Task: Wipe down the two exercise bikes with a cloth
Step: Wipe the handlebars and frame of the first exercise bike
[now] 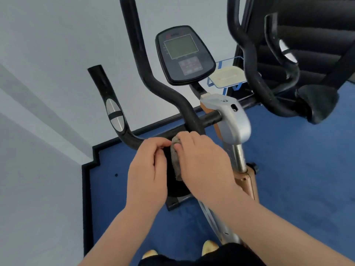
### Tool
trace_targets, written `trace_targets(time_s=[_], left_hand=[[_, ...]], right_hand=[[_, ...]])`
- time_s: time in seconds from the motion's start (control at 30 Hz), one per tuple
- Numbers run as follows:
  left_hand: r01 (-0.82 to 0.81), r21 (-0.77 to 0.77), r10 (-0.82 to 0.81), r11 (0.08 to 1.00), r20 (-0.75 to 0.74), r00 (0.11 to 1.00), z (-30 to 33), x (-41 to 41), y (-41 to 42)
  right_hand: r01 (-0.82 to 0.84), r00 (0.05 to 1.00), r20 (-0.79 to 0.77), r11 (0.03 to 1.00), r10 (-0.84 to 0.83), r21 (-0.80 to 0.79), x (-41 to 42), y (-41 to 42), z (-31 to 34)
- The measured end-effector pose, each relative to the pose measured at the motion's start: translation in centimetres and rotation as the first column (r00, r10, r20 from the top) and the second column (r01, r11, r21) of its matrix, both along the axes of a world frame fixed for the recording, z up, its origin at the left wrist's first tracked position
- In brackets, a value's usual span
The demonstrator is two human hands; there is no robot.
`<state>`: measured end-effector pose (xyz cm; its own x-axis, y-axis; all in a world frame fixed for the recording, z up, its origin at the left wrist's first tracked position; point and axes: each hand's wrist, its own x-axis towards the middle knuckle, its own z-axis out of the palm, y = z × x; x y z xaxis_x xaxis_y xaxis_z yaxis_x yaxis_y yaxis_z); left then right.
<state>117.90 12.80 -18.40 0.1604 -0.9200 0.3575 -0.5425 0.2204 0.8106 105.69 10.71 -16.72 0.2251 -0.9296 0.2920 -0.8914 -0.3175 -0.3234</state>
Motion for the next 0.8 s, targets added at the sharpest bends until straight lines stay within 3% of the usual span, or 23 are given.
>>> trace_targets(time_s=[0.1,0.13,0.27,0.33,0.4,0.47,0.57,0.7,0.8], left_hand=[[0.113,-0.017,-0.112,0.993,0.041,0.993,0.1,0.5,-0.2],[0.160,-0.018,-0.158,0.987,0.062,0.985,0.2,0.7,-0.3],[0.308,0.048,-0.311,0.950,0.063,0.948,0.4,1.4,-1.0],[0.353,0.087,-0.355,0.932,0.011,0.935,0.1,1.6,-1.1],[0.388,0.106,-0.387,0.916,-0.028,0.921,0.0,1.7,-1.1],[0.414,0.113,-0.411,0.903,-0.053,0.910,-0.1,1.9,-1.3],[0.443,0.074,-0.435,0.893,-0.102,0.894,-0.4,1.8,-1.6],[0.444,0.030,-0.432,0.896,-0.176,0.884,-0.7,1.7,-1.6],[0.475,0.058,-0.457,0.878,-0.196,0.868,-0.5,1.7,-1.7]], right_hand=[[0.025,0.929,0.364,0.991,-0.073,0.134,-1.1,1.4,-1.0],[0.038,0.910,0.404,0.988,-0.096,0.151,-1.1,1.5,-1.1],[0.209,0.955,0.205,0.977,-0.214,0.046,0.6,0.4,-0.7],[0.293,0.895,0.336,0.954,-0.295,0.058,1.1,1.3,-1.5],[0.349,0.748,0.566,0.931,-0.348,0.110,1.7,3.0,-2.5],[0.411,0.609,0.687,0.899,-0.397,0.155,2.8,4.0,-3.1],[0.504,0.535,0.738,0.856,-0.411,0.112,3.6,3.2,-3.6],[0.594,0.402,0.784,0.786,-0.473,0.170,5.7,4.0,-5.1],[0.593,0.402,0.747,0.772,-0.530,0.229,6.0,4.5,-5.9]])
